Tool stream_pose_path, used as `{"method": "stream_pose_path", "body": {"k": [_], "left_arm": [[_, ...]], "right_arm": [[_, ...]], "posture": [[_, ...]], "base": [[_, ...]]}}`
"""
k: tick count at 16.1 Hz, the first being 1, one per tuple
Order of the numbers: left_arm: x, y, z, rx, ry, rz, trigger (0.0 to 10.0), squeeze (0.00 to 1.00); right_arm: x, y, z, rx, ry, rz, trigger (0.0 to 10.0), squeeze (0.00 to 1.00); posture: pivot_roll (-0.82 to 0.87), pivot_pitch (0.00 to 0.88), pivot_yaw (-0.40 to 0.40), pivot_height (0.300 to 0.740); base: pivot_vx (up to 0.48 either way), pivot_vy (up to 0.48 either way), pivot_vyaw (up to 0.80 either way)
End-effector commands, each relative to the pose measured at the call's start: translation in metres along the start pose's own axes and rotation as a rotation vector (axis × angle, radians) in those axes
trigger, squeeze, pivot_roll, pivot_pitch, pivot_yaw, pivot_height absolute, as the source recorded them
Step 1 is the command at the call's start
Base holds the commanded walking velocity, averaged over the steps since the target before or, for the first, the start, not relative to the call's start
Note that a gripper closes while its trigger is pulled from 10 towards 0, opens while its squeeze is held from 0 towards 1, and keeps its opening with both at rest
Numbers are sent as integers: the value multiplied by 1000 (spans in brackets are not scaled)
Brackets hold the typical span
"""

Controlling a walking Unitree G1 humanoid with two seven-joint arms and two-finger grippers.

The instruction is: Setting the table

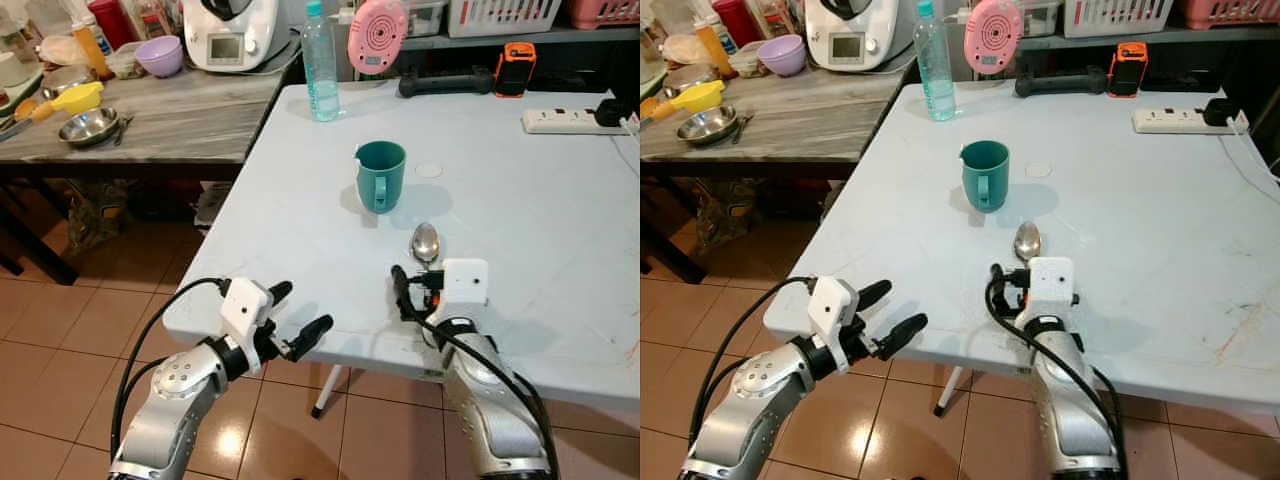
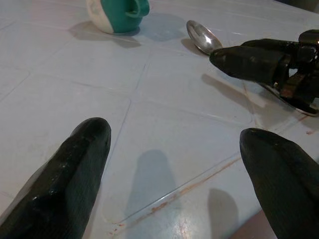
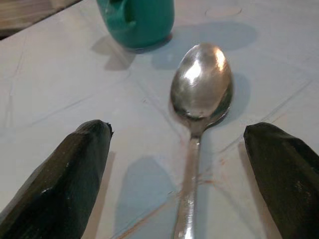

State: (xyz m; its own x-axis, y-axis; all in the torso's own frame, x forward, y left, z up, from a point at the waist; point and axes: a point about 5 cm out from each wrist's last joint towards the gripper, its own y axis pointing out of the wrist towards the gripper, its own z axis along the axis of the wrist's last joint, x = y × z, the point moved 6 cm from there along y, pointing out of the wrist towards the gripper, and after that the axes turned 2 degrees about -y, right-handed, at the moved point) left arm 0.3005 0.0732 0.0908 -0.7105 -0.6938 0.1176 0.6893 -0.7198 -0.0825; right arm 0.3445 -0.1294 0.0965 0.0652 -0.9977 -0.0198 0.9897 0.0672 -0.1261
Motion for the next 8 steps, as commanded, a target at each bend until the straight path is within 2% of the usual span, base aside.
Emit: {"method": "stream_pose_path", "body": {"k": [1,2,3,6,8], "left_arm": [[2,-2,1,-5,10,-6,10000,0],[3,-2,1,-9,14,-12,10000,0],[5,-2,0,-15,19,-22,10000,0],[6,-3,0,-23,23,-27,10000,0],[7,-3,0,-31,30,-36,10000,0]], "right_arm": [[-8,1,-6,-37,25,10,10000,0],[-9,1,-10,-58,19,6,1059,0],[-12,0,-14,-86,28,14,0,0],[-12,-8,-18,-137,71,15,0,0],[-7,-15,-24,-213,61,11,0,0]], "posture": [[-166,94,137,740],[-163,95,135,740],[-161,94,135,740],[-161,94,135,740],[-161,96,141,740]], "base": [[0,0,0],[0,0,0],[0,0,0],[0,0,0],[0,0,0]]}}
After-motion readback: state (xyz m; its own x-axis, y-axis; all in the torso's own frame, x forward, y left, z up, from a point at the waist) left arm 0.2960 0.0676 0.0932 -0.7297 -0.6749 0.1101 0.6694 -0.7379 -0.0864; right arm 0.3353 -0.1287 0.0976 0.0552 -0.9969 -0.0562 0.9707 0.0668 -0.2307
